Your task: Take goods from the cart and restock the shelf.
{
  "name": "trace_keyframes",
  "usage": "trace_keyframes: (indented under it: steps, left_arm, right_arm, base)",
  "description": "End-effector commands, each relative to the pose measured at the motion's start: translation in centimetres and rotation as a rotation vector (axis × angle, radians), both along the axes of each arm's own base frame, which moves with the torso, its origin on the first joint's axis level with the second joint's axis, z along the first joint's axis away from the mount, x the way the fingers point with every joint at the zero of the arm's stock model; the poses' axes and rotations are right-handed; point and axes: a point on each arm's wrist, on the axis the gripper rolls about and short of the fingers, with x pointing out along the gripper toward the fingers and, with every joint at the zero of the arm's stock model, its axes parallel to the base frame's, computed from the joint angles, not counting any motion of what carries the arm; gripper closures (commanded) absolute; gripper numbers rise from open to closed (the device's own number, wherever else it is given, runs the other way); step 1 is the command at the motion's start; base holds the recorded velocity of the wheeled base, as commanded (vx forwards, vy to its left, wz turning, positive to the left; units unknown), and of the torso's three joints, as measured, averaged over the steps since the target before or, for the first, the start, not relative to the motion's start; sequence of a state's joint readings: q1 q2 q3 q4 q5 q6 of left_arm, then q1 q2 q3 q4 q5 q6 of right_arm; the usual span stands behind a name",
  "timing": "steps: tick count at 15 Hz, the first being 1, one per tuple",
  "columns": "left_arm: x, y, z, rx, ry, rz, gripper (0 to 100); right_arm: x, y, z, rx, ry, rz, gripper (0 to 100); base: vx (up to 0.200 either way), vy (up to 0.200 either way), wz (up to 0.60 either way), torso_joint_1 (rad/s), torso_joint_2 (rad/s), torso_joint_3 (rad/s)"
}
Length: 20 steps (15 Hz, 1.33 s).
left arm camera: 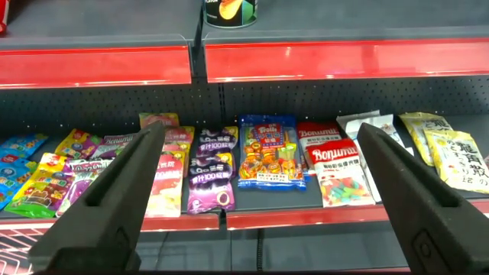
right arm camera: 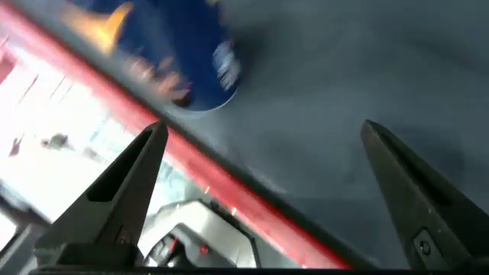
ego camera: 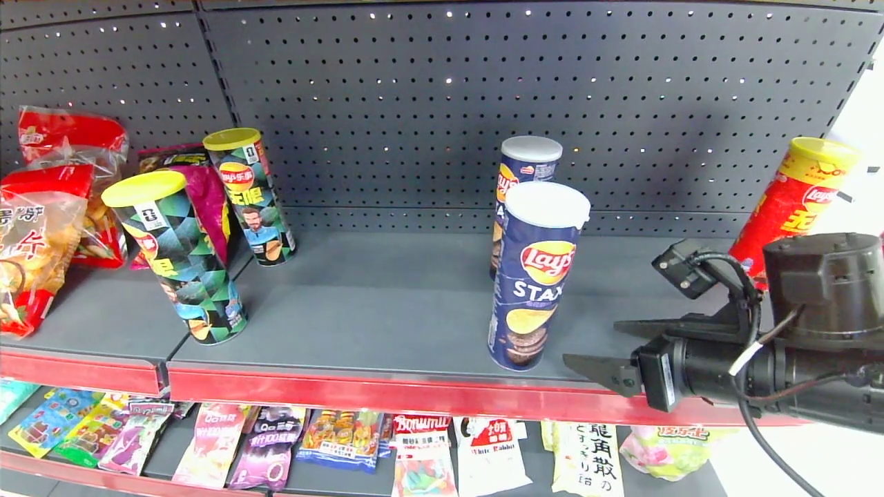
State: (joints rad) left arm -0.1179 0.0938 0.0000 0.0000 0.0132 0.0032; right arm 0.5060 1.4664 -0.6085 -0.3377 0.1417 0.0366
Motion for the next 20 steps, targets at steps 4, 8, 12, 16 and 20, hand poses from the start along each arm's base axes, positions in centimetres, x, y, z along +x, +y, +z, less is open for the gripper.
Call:
trace_keyframes:
  steps: [4,8,12,16,20]
  left_arm:
    - [0.0,0.0,0.0,0.000,0.003,0.000,0]
    - [0.0,0.0,0.0,0.000,0.003,0.000,0]
    - [0.0,0.0,0.0,0.000,0.003,0.000,0]
    - [0.0,0.0,0.0,0.000,0.003,0.000,0]
    - [0.0,0.0,0.0,0.000,0.003,0.000,0]
  right_arm:
    - [2.0,-2.1,0.8,0.097,-0.162,0.221,0]
    - [3.3,-2.6,0.8,0.140,-0.196,0.410,0]
    - [5.4,-1.8,2.0,0.197,-0.226,0.511,0]
    - [6.9,-1.5,2.0,0.210,-0.229,0.539,0]
    - [8.2,-1.2,1.7,0.210,-0.221,0.535,0]
  base:
    - [0.000,0.000,0.00,0.000,0.00,0.000]
    - [0.000,0.000,0.00,0.000,0.00,0.000]
    - [0.000,0.000,0.00,0.000,0.00,0.000]
    - [0.000,0.000,0.00,0.000,0.00,0.000]
    - [0.000,0.000,0.00,0.000,0.00,0.000]
